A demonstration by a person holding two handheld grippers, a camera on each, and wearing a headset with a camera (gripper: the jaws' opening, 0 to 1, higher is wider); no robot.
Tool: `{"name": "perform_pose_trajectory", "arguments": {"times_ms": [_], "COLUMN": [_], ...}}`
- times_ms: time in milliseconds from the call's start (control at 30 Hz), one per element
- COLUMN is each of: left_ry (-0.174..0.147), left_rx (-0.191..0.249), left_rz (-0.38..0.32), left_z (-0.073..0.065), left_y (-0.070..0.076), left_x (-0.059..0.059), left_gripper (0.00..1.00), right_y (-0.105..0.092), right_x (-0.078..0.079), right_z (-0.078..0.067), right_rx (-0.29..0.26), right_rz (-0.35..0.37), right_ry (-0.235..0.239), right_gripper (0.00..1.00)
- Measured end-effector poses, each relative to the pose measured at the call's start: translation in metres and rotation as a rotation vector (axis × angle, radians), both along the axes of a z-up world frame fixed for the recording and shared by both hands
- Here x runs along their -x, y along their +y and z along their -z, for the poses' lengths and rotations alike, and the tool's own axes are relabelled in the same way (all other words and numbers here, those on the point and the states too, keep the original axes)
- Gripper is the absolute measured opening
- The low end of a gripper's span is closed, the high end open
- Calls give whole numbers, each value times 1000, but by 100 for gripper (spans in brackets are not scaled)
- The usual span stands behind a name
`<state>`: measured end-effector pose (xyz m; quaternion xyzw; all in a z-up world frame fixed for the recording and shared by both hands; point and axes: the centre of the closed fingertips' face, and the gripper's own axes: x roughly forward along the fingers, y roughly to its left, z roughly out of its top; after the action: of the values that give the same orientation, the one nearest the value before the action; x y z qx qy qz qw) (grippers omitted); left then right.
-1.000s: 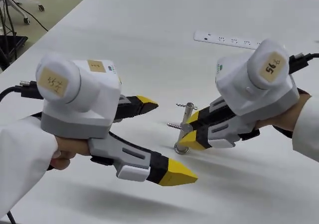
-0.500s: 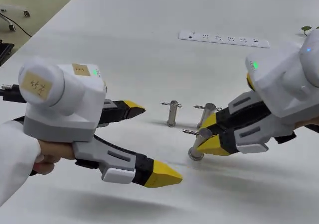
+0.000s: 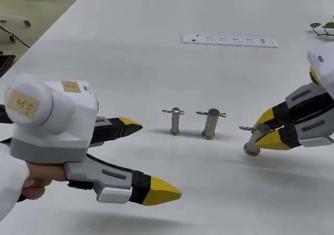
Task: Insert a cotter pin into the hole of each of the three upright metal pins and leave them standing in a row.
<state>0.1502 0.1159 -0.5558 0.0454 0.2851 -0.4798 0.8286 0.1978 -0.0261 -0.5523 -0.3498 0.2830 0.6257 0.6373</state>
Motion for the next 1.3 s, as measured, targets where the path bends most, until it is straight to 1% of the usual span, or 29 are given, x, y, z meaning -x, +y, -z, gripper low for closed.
{"name": "perform_pose_trajectory", "arguments": {"times_ms": [67, 133, 167, 267, 467, 500, 600, 733, 833, 900, 1000, 1167, 1233, 1300], "left_ry": [9, 13, 16, 39, 44, 43, 44, 34, 49, 49, 44, 41, 48, 53], "left_rx": [-12, -14, -13, 3, -10, -13, -18, -31, -29, -12, -10, -12, -5, -7], "left_rz": [1, -5, -11, -46, -73, -76, -86, -93, -102, -115, -118, -108, -109, -106], "left_z": [3, 4, 5, 8, 11, 10, 10, 9, 8, 5, 3, 1, 1, 2], "left_y": [2, 4, 5, 9, 19, 21, 26, 32, 34, 35, 35, 33, 33, 34], "left_x": [3, 5, 5, 6, 11, 11, 11, 11, 11, 10, 10, 12, 13, 14], "left_gripper": [88, 88, 88, 88, 87, 87, 87, 87, 87, 87, 87, 87, 87, 87], "right_y": [-3, -4, -9, -10, -8, -9, -9, -8, -7, -7, -6, -4, -2, -1], "right_x": [-5, -10, -19, -26, -33, -35, -36, -40, -40, -41, -42, -43, -42, -41], "right_z": [1, 3, 4, 8, 13, 16, 18, 19, 19, 20, 21, 22, 22, 23], "right_rx": [-1, -1, 1, 3, 6, 6, 0, -14, -19, -18, -18, -22, -26, -21], "right_rz": [-1, 1, 2, -5, -11, -13, -18, -13, -10, -4, -2, 2, 4, 0], "right_ry": [-1, 1, 1, -6, -8, -2, 10, 13, 21, 21, 16, 23, 28, 28], "right_gripper": [7, 7, 7, 7, 7, 7, 7, 7, 7, 8, 8, 8, 8, 8]}}
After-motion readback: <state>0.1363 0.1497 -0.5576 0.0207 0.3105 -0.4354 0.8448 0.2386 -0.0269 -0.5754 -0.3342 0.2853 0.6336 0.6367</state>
